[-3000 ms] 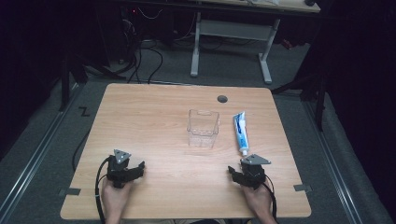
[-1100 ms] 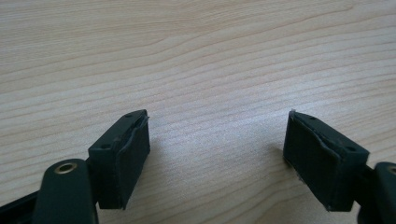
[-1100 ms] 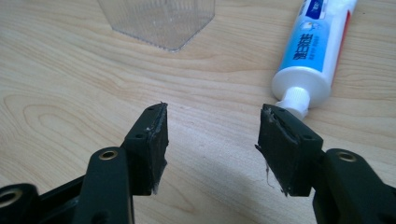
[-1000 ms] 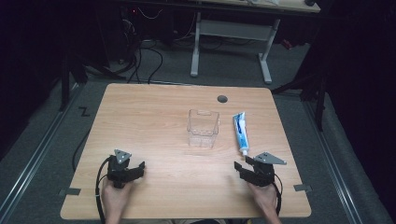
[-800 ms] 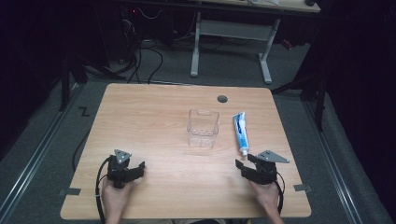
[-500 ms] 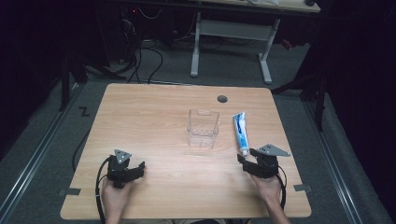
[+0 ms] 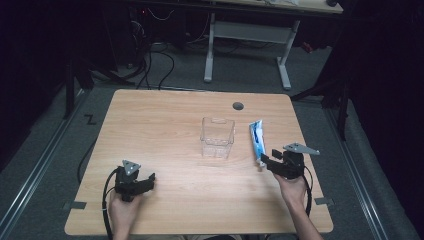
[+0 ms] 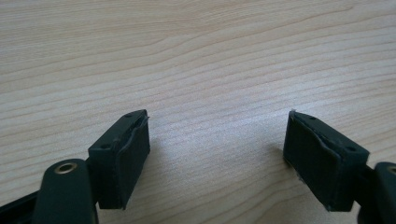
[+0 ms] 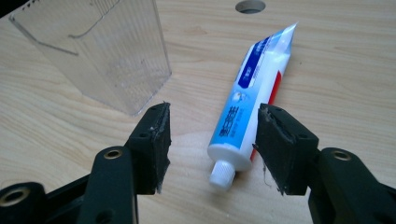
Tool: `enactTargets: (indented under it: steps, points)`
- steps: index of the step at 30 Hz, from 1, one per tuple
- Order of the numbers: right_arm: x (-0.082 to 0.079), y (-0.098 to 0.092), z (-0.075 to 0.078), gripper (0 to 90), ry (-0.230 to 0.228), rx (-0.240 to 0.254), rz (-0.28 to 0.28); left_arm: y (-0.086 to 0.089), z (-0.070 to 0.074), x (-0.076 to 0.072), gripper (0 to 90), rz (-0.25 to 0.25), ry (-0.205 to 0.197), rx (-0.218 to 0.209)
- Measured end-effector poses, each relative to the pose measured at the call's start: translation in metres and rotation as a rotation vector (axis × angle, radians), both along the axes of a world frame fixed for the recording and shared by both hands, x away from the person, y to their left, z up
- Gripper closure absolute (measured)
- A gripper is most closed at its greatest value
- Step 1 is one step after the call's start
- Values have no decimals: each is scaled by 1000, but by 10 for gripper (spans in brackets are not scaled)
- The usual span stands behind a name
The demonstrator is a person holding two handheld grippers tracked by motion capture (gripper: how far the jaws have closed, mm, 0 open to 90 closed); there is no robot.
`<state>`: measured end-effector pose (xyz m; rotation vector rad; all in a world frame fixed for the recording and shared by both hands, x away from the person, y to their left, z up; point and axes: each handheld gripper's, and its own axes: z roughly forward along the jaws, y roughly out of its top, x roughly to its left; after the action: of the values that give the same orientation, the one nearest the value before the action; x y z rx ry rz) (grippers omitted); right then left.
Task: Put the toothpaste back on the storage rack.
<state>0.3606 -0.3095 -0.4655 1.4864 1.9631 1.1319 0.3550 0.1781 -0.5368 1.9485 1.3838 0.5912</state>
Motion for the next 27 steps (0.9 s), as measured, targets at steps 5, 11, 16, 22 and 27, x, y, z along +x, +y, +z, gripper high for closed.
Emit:
enactTargets:
  steps: [5, 11, 16, 22, 27]
  points:
    - [9, 0, 4, 452, 16, 2, -10, 0, 0, 0, 231, 0, 0, 0]
    - [18, -1, 8, 458, 36, -8, -26, 0, 0, 0, 232, 0, 0, 0]
    - [32, 0, 14, 491, 60, -35, -28, 0, 0, 0, 231, 0, 0, 0]
    - [47, 1, 17, 502, 97, -51, -18, 0, 0, 0, 231, 0, 0, 0]
    - [60, 1, 20, 484, 114, -69, -27, 0, 0, 0, 231, 0, 0, 0]
